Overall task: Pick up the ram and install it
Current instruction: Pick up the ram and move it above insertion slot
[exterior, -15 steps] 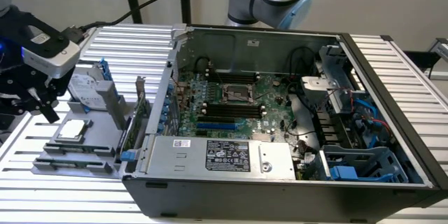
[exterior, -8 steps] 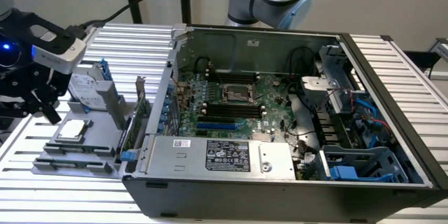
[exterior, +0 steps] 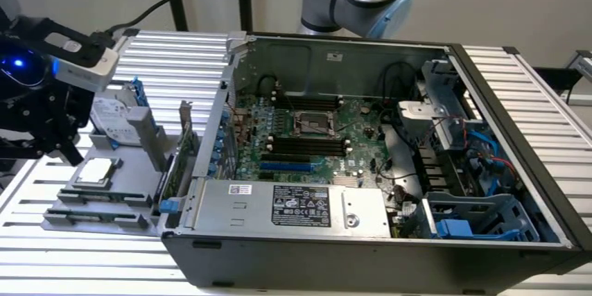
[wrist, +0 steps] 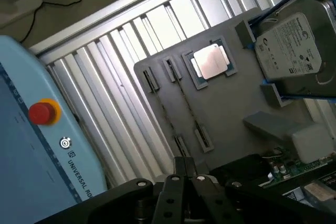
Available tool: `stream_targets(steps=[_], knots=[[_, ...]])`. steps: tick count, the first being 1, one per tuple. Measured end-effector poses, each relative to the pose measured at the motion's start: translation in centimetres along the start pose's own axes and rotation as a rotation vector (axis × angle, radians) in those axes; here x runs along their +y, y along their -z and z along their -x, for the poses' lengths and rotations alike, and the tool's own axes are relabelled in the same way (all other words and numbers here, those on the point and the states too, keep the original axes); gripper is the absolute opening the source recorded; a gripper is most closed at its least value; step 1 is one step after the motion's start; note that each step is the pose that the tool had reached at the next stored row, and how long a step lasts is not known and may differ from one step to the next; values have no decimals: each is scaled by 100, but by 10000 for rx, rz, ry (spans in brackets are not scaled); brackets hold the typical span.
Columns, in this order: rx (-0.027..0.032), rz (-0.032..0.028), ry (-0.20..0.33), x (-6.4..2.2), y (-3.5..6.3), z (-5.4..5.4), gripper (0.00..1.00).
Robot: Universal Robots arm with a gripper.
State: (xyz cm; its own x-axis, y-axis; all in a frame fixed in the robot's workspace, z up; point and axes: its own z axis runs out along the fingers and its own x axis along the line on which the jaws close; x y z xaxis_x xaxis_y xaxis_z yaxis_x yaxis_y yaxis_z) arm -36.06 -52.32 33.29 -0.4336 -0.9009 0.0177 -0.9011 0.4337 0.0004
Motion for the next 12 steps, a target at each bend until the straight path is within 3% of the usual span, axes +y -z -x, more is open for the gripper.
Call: stream_targets(steps=[12], knots=[[2, -38, 2180, 0, -88, 2, 11]])
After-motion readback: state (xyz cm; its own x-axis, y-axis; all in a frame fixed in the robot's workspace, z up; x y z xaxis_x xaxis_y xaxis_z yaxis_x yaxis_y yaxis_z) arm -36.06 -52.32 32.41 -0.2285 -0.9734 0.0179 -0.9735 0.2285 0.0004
